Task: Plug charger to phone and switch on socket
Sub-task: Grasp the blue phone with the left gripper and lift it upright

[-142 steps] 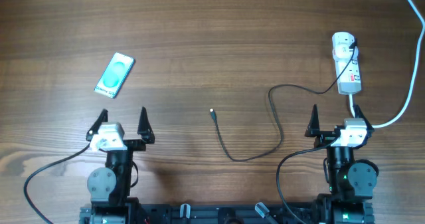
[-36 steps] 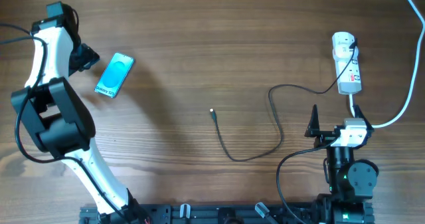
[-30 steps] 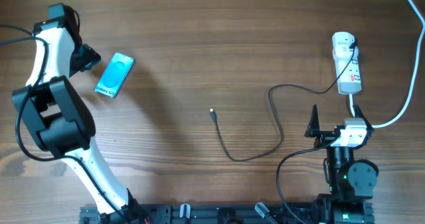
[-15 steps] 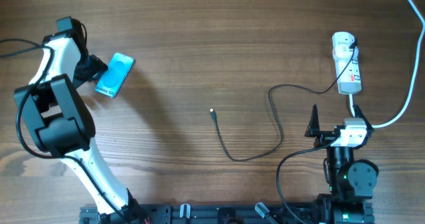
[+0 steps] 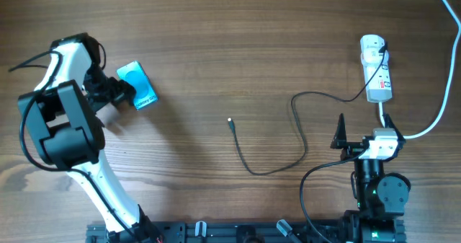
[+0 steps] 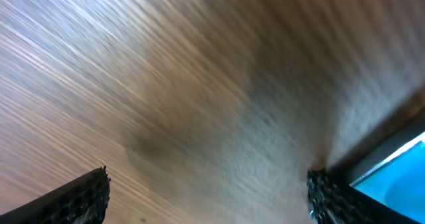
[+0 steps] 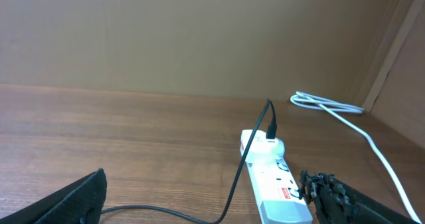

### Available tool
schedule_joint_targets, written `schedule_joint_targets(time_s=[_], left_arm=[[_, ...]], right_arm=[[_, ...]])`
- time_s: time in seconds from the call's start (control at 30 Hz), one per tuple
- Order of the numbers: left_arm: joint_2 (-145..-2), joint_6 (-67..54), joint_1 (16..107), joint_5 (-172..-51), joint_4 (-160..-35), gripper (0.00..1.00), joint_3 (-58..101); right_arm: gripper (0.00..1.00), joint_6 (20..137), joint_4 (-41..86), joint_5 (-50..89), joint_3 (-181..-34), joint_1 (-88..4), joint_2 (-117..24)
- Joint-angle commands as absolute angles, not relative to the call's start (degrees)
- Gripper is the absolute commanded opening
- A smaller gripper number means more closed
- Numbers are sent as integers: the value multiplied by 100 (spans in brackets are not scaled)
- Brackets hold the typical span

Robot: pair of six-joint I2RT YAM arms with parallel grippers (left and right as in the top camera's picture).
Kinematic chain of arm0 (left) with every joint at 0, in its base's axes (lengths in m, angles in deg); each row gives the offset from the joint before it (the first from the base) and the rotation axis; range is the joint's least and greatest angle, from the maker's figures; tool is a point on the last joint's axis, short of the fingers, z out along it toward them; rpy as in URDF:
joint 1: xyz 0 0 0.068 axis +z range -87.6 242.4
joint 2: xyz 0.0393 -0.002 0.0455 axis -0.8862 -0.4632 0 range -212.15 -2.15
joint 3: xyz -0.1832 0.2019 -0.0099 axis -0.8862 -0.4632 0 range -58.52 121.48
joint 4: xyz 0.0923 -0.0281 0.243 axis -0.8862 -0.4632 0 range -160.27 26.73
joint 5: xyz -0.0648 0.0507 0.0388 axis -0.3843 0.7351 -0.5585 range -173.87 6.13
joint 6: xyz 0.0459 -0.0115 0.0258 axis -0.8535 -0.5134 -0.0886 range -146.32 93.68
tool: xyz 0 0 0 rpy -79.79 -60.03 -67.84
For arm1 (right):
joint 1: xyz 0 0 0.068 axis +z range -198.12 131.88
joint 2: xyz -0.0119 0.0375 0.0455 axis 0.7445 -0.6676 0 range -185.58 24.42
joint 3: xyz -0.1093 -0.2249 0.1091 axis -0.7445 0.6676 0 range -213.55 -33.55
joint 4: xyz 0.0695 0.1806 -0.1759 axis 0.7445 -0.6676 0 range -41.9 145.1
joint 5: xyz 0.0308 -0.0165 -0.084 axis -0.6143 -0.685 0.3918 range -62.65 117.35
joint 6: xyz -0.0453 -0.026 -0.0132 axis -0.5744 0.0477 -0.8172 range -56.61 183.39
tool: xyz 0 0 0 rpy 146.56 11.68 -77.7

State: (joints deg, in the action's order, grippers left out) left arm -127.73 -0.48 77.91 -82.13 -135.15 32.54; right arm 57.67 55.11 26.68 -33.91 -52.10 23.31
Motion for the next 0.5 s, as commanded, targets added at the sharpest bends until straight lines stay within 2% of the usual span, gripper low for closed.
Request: schedule_joint_targets(time_s=[0.0,0.47], left_arm=[[-12961,-210,7634,-8253,-13509,100,2955],[-12260,99,7572,-8106,-14136,100,3473]], right_arm=[[100,5739,5537,2598,-3384,-5182,2388],[100,5739,5537,2598,-3384,-5182,2388]])
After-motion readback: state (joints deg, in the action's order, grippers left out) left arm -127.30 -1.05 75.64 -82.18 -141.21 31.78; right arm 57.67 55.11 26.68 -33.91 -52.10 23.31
